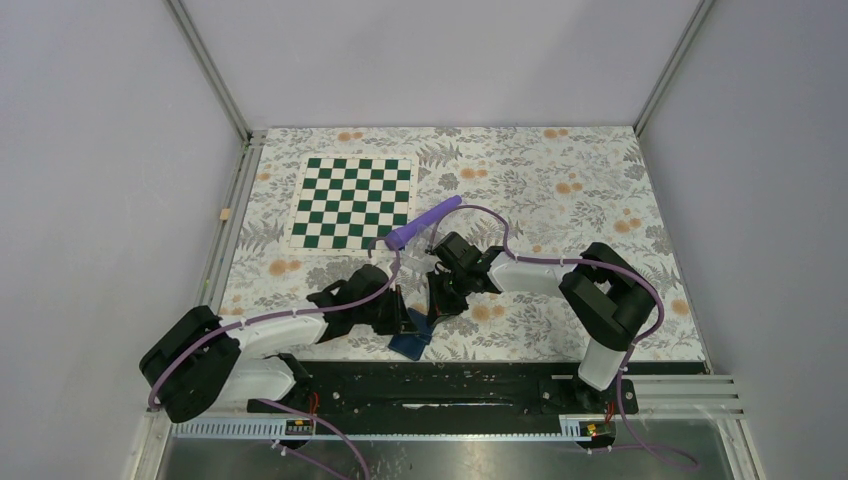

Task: Put the credit cards into the card holder
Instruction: Close the card holder at the center of the board.

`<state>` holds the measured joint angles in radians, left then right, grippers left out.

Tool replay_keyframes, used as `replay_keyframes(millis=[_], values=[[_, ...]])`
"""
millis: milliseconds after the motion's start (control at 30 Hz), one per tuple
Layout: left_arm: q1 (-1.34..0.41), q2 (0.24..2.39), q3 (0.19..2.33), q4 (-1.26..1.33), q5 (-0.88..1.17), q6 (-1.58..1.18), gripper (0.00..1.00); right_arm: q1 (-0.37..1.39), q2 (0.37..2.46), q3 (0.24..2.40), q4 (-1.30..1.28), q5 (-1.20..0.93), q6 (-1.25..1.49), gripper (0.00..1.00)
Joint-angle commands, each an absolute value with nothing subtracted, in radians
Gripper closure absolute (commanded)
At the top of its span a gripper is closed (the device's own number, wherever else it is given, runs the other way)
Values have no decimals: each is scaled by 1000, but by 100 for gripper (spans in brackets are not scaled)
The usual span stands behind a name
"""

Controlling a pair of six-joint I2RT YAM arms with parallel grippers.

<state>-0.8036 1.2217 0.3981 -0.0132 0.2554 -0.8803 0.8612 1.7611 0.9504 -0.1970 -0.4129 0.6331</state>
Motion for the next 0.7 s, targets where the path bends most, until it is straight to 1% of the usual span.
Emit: replay_keyframes(millis=[0, 200, 667], values=[[-825, 1243, 413, -161, 129, -816, 100, 864, 1777, 942, -221, -406, 608, 100], [-862, 1241, 449, -240, 78, -788, 100, 864, 1759, 934, -220, -402, 600, 100], [-966, 1241, 482, -267, 27, -777, 100, 865, 1753, 935, -220, -401, 600, 100]])
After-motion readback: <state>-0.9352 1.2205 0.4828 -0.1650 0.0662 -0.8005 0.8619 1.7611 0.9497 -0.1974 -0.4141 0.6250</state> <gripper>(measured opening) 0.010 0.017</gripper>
